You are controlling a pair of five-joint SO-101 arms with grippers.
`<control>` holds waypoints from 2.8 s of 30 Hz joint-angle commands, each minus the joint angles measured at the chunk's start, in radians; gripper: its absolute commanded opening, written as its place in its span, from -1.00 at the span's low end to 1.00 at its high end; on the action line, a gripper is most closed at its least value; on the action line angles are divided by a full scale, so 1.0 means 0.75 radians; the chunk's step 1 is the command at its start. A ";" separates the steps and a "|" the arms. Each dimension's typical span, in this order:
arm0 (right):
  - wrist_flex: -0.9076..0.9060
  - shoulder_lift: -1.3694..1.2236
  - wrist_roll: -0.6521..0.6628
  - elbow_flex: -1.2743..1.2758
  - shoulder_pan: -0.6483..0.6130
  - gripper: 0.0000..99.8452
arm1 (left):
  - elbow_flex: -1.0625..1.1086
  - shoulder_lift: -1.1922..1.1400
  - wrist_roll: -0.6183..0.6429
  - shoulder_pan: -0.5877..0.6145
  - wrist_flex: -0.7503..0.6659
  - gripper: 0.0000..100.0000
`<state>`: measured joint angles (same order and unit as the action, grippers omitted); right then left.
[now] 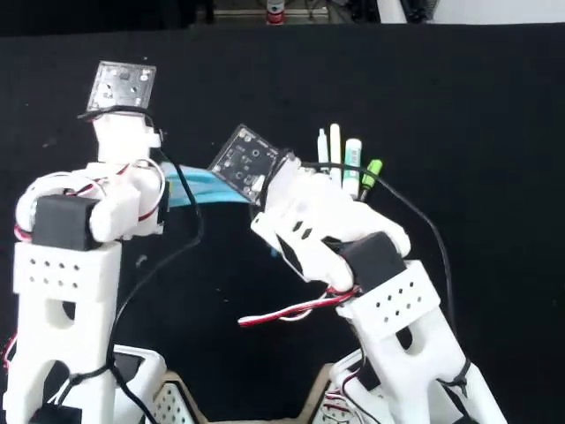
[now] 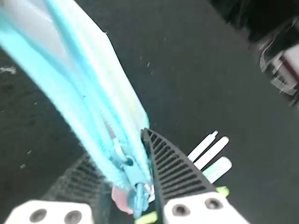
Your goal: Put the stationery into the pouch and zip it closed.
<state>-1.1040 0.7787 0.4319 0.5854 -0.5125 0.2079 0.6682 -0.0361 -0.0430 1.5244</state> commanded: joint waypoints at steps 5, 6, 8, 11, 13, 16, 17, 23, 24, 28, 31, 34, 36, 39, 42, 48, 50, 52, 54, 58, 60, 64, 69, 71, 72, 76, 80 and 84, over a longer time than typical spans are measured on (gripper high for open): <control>-0.340 0.001 -0.313 -0.367 -0.008 -0.45 | -0.042 0.035 0.008 0.140 -0.057 -0.94; -0.387 0.001 -0.331 -0.418 -0.043 -0.46 | -0.044 0.035 0.008 0.140 -0.057 -0.94; -0.497 0.001 -0.342 -0.537 -0.133 -0.49 | -0.046 0.035 0.010 0.138 -0.057 -0.94; -0.665 0.001 -0.336 -0.762 -0.184 -0.57 | -0.034 0.035 0.014 0.138 -0.047 -0.94; -0.718 -0.009 -0.336 -0.889 -0.106 -0.63 | 0.001 0.041 0.016 0.140 -0.047 -0.94; -0.691 -0.028 -0.342 -0.901 0.151 -0.75 | 0.083 0.049 0.018 0.140 -0.047 -0.94; -0.673 -0.046 -0.346 -0.870 0.235 -0.78 | 0.109 0.049 0.018 0.140 -0.051 -0.94; -0.511 -0.292 -0.460 -0.541 0.593 -0.78 | 0.183 0.049 0.016 0.136 -0.059 -0.94; -0.460 -0.349 -0.499 -0.486 0.624 -0.77 | 0.183 0.051 0.016 0.140 -0.059 -0.94; -0.231 -0.576 -0.630 -0.365 0.665 -0.72 | 0.199 0.051 0.016 0.136 -0.049 -0.94; -0.106 -0.740 -0.671 -0.365 0.636 -0.73 | 0.228 0.051 0.016 0.130 -0.057 -0.94; 0.000 -0.897 -0.673 -0.396 0.610 -0.73 | 0.230 0.051 0.016 0.130 -0.057 -0.94; 0.057 -1.003 -0.673 -0.455 0.616 -0.73 | 0.228 0.051 0.016 0.130 -0.057 -0.94; 0.084 -1.175 -0.675 -0.619 0.653 -0.72 | 0.228 0.051 0.014 0.130 -0.057 -0.94; 0.055 -1.357 -0.675 -0.840 0.679 -0.72 | 0.228 0.051 0.012 0.130 -0.057 -0.94; -0.190 -1.717 -0.675 -1.366 0.722 -0.72 | 0.230 0.051 0.012 0.128 -0.055 -0.94; -0.280 -1.840 -0.675 -1.552 0.728 -0.72 | 0.228 0.051 0.012 0.128 -0.055 -0.94; -0.354 -1.969 -0.675 -1.730 0.736 -0.72 | 0.228 0.051 0.012 0.128 -0.055 -0.94; -0.409 -2.090 -0.677 -1.902 0.736 -0.72 | 0.228 0.051 0.014 0.128 -0.057 -0.94; -0.520 -2.317 -0.677 -2.241 0.743 -0.72 | 0.228 0.051 0.016 0.128 -0.055 -0.94; -0.585 -2.423 -0.677 -2.407 0.745 -0.72 | 0.228 0.051 0.016 0.128 -0.055 -0.94; -0.696 -2.622 -0.677 -2.667 0.745 -0.73 | 0.228 0.051 0.018 0.128 -0.055 -0.94; -0.724 -2.810 -0.677 -2.839 0.747 -0.73 | 0.228 0.051 0.018 0.128 -0.053 -0.94; -0.751 -2.847 -0.675 -2.877 0.747 -0.78 | 0.228 0.051 0.018 0.128 -0.053 -0.94; -0.773 -2.849 -0.673 -2.894 0.747 -0.87 | 0.230 0.051 0.018 0.128 -0.053 -0.94; -0.869 -2.806 -0.667 -3.019 0.749 -0.98 | 0.232 0.051 0.018 0.128 -0.055 -0.94; -0.884 -2.648 -0.667 -2.935 0.757 -0.98 | 0.234 0.051 0.018 0.128 -0.055 -0.94; -0.886 -2.450 -0.667 -2.724 0.804 -0.98 | 0.234 0.051 0.018 0.128 -0.055 -0.94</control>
<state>-1.7300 -1.2252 -0.0652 -1.5321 0.0537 0.3675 0.7081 -0.0361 0.0568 1.4937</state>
